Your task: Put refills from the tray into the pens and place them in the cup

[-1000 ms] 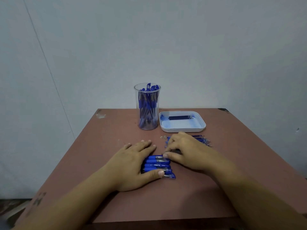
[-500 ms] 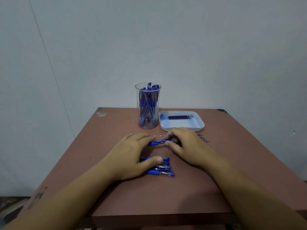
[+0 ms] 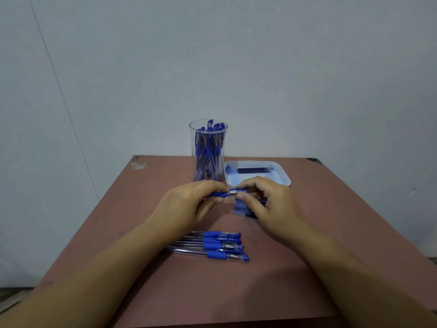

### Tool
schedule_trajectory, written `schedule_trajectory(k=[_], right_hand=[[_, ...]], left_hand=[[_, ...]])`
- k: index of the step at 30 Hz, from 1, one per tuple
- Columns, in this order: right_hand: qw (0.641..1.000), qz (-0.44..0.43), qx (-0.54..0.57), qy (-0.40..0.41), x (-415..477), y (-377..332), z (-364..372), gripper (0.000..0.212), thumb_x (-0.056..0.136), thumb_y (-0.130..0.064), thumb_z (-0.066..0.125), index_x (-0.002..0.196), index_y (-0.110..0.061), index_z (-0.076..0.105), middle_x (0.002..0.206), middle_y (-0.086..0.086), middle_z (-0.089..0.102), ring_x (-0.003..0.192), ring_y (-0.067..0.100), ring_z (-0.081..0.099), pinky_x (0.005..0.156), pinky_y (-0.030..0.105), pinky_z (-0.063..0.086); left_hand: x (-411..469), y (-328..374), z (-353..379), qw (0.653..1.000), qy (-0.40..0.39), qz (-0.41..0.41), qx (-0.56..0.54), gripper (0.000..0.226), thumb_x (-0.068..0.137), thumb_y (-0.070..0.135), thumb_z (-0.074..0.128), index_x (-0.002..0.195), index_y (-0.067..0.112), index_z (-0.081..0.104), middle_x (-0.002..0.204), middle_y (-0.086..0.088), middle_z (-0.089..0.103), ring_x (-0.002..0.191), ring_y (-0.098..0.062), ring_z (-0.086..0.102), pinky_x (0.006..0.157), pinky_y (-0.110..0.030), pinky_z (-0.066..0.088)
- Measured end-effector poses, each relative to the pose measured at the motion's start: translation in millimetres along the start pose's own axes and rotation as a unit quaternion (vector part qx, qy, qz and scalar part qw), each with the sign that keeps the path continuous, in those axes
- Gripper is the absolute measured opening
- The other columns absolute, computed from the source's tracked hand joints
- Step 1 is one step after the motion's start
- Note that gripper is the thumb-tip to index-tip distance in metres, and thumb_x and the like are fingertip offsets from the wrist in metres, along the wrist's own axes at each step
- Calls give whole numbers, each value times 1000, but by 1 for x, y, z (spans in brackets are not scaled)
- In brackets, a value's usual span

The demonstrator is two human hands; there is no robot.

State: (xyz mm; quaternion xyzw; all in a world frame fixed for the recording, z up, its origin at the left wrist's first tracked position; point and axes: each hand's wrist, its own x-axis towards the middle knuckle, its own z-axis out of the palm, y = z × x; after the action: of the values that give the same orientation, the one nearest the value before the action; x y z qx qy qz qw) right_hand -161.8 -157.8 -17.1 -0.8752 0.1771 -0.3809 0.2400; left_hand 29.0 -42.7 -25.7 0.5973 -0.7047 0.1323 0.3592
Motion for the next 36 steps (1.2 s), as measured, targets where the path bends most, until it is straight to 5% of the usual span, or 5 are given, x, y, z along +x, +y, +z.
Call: schedule_trajectory(k=[18, 22, 28, 33, 36], right_hand=[[999, -14, -21, -20, 2, 3, -8, 13, 91, -16, 65, 93, -29, 67, 84, -14, 65, 81, 7, 61, 70, 22, 48], [1000, 17, -12, 1, 5, 15, -26, 31, 89, -14, 68, 88, -44, 62, 84, -23, 68, 83, 3, 65, 75, 21, 52], [992, 21, -64, -109, 2, 11, -16, 19, 84, -31, 73, 81, -46, 62, 84, -15, 64, 85, 1, 57, 72, 19, 44], [975, -17, -113, -190, -1, 9, -9, 7, 83, -42, 71, 88, -38, 69, 85, -21, 63, 93, 1, 49, 77, 21, 43], [970, -19, -128, -205, -2, 11, -9, 11, 82, -44, 71, 91, -38, 69, 88, -20, 62, 96, 0, 47, 81, 24, 44]], left_hand=[[-7, 8, -2, 988, -75, -95, -91, 31, 98, 28, 53, 123, 45, 61, 94, 21, 69, 86, 1, 64, 75, -27, 54], [-12, -2, -7, 989, -70, -102, -83, 35, 98, 23, 56, 125, 45, 62, 95, 29, 66, 84, 5, 63, 75, -19, 51], [-9, -2, -3, 996, -3, -78, -41, 27, 91, 38, 63, 117, 31, 70, 99, 16, 73, 80, 1, 63, 74, -29, 56], [-10, 0, -11, 998, 37, -30, -41, 27, 89, 33, 70, 115, 27, 72, 102, 16, 73, 82, 10, 62, 72, -4, 43], [-10, -2, -12, 995, 50, -39, -74, 28, 86, 33, 73, 114, 29, 72, 102, 18, 73, 87, 9, 65, 74, -10, 49]])
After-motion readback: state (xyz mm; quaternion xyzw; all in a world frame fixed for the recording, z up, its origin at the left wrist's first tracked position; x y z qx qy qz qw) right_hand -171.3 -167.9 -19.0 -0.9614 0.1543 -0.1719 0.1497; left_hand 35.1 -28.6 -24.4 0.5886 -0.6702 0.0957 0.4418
